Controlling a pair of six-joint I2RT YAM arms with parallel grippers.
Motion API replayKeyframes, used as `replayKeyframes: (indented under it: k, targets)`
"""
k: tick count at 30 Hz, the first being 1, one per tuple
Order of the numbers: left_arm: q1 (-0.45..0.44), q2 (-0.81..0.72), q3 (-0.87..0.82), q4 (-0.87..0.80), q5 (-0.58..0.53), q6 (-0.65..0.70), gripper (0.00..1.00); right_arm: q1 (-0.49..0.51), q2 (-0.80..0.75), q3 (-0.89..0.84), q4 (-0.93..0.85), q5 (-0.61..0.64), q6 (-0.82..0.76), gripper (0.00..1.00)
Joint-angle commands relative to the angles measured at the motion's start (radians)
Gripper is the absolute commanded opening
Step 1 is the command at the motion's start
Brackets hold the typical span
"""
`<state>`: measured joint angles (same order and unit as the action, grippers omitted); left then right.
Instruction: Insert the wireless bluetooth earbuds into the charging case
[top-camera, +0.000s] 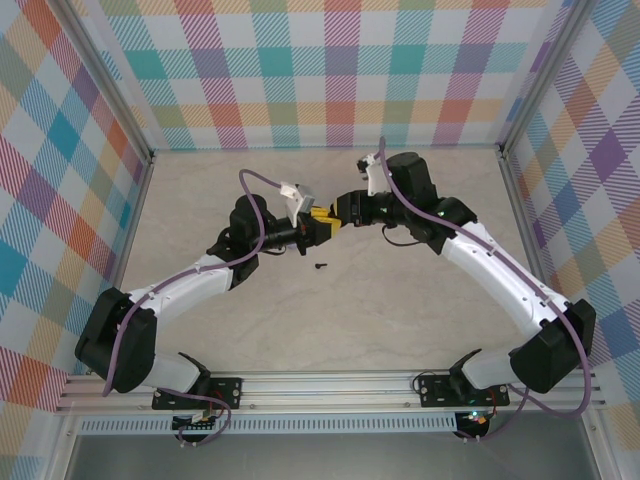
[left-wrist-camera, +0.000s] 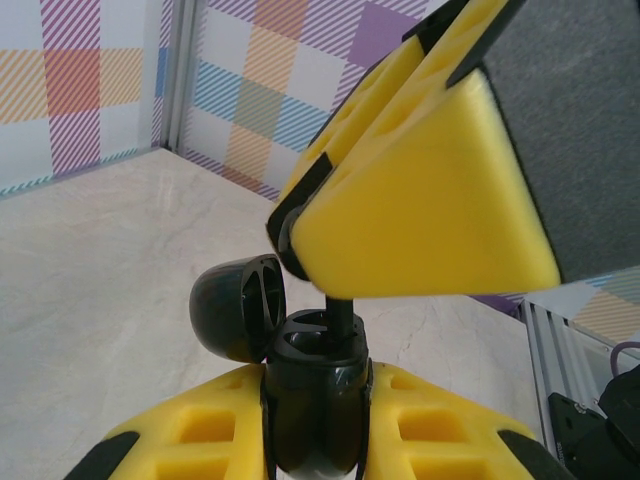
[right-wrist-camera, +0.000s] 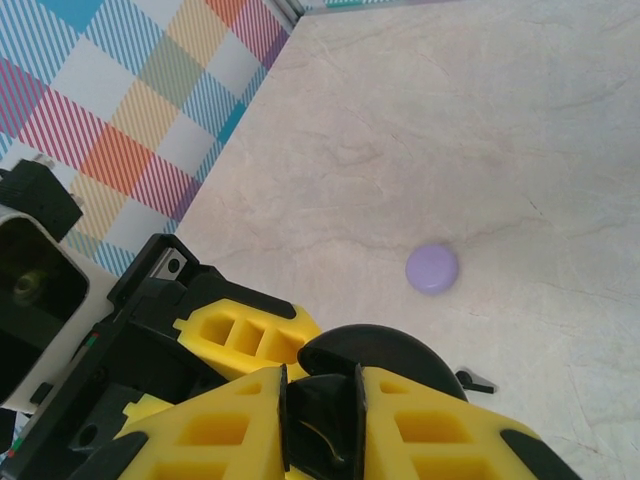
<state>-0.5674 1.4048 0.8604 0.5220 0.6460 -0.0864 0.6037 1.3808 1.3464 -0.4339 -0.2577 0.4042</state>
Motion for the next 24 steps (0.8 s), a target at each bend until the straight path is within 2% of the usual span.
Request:
replayKeyframes:
  k: [1, 10, 19, 24]
  targets:
    - [-0.011, -0.030, 0.047, 0.018, 0.019, -0.009, 0.06, 0.010, 0.014, 0.007, 0.006, -0.001, -0.001, 0.22]
    - [-0.011, -0.030, 0.045, 0.020, -0.028, -0.012, 0.06, 0.019, 0.017, 0.014, -0.028, -0.032, -0.020, 0.23]
    - [-0.010, -0.029, 0.052, 0.032, -0.007, -0.015, 0.06, 0.023, 0.014, 0.037, -0.078, -0.046, -0.038, 0.38]
    - [-0.011, -0.030, 0.048, 0.033, 0.001, -0.016, 0.05, 0.022, 0.008, 0.058, -0.095, -0.036, -0.044, 0.42]
